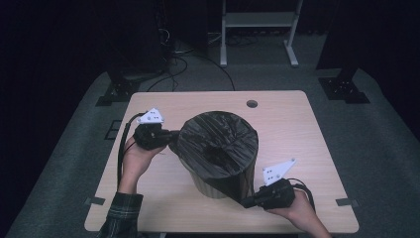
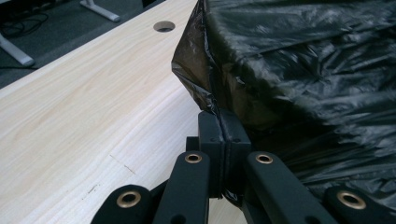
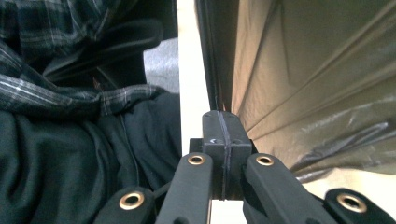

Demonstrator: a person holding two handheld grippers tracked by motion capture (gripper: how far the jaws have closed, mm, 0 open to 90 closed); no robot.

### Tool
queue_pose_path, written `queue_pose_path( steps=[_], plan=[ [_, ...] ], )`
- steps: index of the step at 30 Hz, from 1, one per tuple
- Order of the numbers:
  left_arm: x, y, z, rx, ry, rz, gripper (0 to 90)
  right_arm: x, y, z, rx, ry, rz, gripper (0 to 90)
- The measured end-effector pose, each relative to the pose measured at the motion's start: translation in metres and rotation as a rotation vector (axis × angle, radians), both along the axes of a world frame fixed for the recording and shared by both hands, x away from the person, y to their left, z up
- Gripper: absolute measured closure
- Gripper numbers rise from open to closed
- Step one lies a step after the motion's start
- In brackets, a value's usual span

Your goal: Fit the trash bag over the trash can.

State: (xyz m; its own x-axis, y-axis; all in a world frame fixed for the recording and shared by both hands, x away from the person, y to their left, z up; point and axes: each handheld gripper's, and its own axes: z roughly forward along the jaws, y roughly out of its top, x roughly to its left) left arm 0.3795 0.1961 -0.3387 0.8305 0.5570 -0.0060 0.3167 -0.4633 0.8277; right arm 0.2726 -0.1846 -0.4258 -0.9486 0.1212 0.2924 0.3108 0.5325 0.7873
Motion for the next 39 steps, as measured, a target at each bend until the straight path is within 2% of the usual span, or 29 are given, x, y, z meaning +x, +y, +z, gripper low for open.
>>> queue_pose_path(
  steps=[4,7,11,16,17,21,23,26,29,30,31,32,34,36,38,39],
  plan=[
    [0.000,0.002,0.000,0.004,0.004,0.000,89.1,0.001,0.009,-0.006,-0.019,0.001,0.005,90.0],
    [0.002,0.003,-0.004,0.039,0.011,0.027,89.2,0.001,0.018,-0.007,-0.036,-0.011,0.003,90.0],
    [0.005,0.008,-0.010,0.051,0.025,0.051,89.2,0.002,0.026,-0.009,-0.071,-0.023,0.009,90.0],
    [0.008,0.006,-0.016,0.059,0.037,0.050,89.2,0.004,0.017,-0.010,-0.081,-0.027,-0.021,90.0],
    [0.008,0.005,-0.017,0.063,0.039,0.047,89.2,0.006,0.008,-0.009,-0.081,-0.031,-0.049,90.0],
    [0.011,-0.001,-0.025,0.062,0.050,0.036,89.1,0.009,-0.008,-0.009,-0.079,-0.036,-0.093,90.0],
    [0.011,-0.002,-0.026,0.064,0.054,0.033,89.1,0.009,-0.014,-0.007,-0.061,-0.044,-0.112,77.6],
    [0.011,-0.002,-0.027,0.069,0.053,0.034,89.1,0.008,-0.023,0.003,-0.028,-0.065,-0.136,73.2],
    [0.012,-0.001,-0.027,0.076,0.055,0.041,89.1,0.006,-0.036,0.023,0.028,-0.114,-0.174,66.4],
    [0.012,-0.001,-0.027,0.076,0.055,0.041,89.1,0.006,-0.036,0.023,0.028,-0.114,-0.174,66.4],
    [0.012,0.000,-0.026,0.075,0.053,0.042,89.1,0.006,-0.046,0.041,0.075,-0.149,-0.220,63.7],
    [0.012,0.000,-0.026,0.074,0.051,0.042,89.1,0.006,-0.049,0.046,0.087,-0.172,-0.237,60.9],
    [0.012,0.000,-0.026,0.074,0.051,0.039,89.0,0.010,-0.054,0.057,0.089,-0.197,-0.295,54.6],
    [0.012,0.000,-0.026,0.072,0.051,0.039,89.0,0.017,-0.056,0.062,0.093,-0.209,-0.324,47.8],
    [0.012,-0.001,-0.026,0.072,0.052,0.034,89.0,0.022,-0.054,0.064,0.116,-0.204,-0.318,41.3],
    [0.012,-0.001,-0.027,0.067,0.052,0.034,89.0,0.024,-0.052,0.065,0.117,-0.218,-0.331,39.2]
  ],
)
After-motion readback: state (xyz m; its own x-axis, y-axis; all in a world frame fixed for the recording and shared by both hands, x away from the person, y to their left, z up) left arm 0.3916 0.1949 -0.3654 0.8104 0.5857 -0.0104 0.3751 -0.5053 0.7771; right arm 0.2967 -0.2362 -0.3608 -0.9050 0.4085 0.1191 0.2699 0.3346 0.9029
